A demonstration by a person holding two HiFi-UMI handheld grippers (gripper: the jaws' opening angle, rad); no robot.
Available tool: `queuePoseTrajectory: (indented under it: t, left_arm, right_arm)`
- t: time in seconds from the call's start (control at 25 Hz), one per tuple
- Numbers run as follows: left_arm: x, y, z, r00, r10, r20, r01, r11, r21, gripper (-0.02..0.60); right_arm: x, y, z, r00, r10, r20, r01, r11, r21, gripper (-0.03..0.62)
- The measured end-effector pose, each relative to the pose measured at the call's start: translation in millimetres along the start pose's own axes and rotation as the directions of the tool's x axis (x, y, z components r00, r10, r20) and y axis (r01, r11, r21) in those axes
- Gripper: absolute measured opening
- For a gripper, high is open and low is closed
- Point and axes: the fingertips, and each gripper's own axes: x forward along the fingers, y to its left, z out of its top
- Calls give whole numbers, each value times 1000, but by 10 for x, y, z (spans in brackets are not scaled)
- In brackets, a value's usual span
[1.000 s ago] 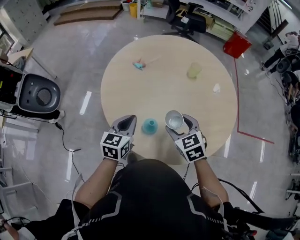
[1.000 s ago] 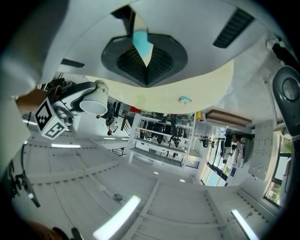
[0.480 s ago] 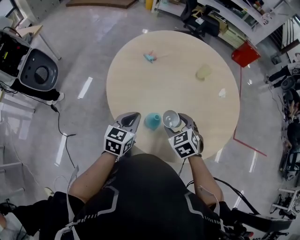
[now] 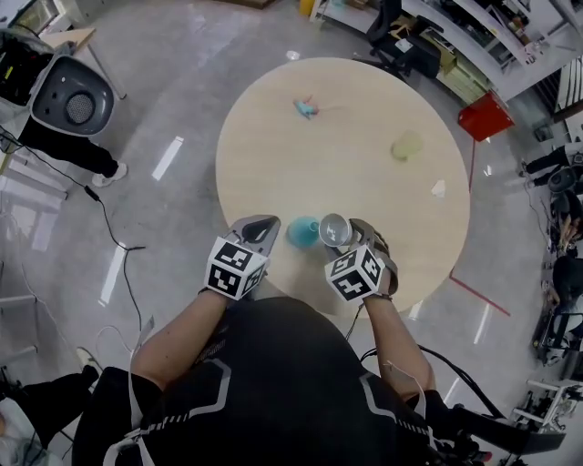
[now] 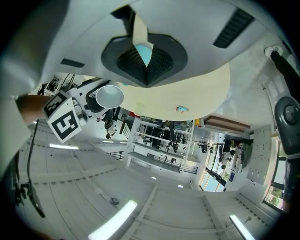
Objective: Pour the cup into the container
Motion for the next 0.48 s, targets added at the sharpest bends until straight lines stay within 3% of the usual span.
queuePoseTrajectory:
  t: [0.48]
  left_arm:
    - [58, -20, -34, 1000, -24, -10, 24, 1000, 7, 1]
  right_arm:
    - [59, -38, 2, 997, -32, -69, 27, 997, -77, 309]
